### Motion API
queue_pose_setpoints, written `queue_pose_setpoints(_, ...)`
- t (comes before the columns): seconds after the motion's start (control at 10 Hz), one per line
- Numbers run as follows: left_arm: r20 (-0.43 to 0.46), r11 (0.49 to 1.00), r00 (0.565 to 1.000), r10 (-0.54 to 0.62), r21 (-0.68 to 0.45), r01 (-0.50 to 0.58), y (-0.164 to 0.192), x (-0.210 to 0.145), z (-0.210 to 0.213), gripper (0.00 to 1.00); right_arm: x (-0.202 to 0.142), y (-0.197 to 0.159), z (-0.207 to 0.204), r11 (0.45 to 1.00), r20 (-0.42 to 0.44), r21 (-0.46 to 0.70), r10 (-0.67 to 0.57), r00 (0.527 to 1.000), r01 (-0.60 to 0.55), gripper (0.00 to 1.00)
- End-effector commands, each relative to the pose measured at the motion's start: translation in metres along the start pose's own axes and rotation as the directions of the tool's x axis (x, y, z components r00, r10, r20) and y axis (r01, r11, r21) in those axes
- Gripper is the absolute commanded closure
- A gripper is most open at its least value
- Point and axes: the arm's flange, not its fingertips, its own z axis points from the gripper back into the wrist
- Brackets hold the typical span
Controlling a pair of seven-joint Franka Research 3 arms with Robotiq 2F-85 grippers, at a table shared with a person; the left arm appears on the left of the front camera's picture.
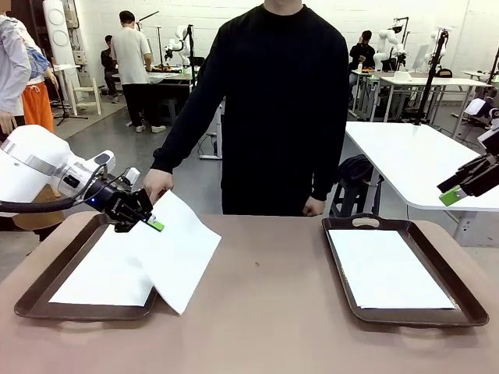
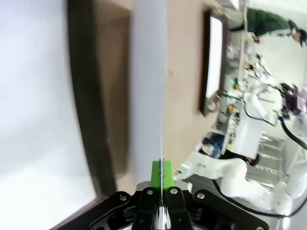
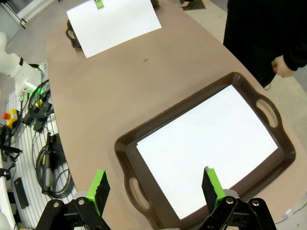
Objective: Sort the A4 documents.
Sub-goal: Place the A4 Paper in the designated Handle tray.
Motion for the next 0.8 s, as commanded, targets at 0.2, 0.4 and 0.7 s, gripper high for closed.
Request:
queue_pose_setpoints(0.2,0.075,0.976,0.995,0.072,0.198,-0.086,0.028,-0.014,0.029,0.99,0.000,0.000,-0.001,1.000,-0.004,-0.010,0.000,1.000,0.000,0.00)
queue_pose_setpoints(0.4,0.054,0.961,0.996,0.067,0.264,-0.079,0.034,-0.004,0.044,0.99,0.000,0.000,-0.001,1.000,-0.004,-0.010,0.000,1.000,0.000,0.00)
queue_pose_setpoints(0.7,0.061,0.941,0.995,0.079,0.324,-0.094,0.043,0.008,0.053,0.99,0.000,0.000,-0.001,1.000,-0.004,-0.010,0.000,1.000,0.000,0.00)
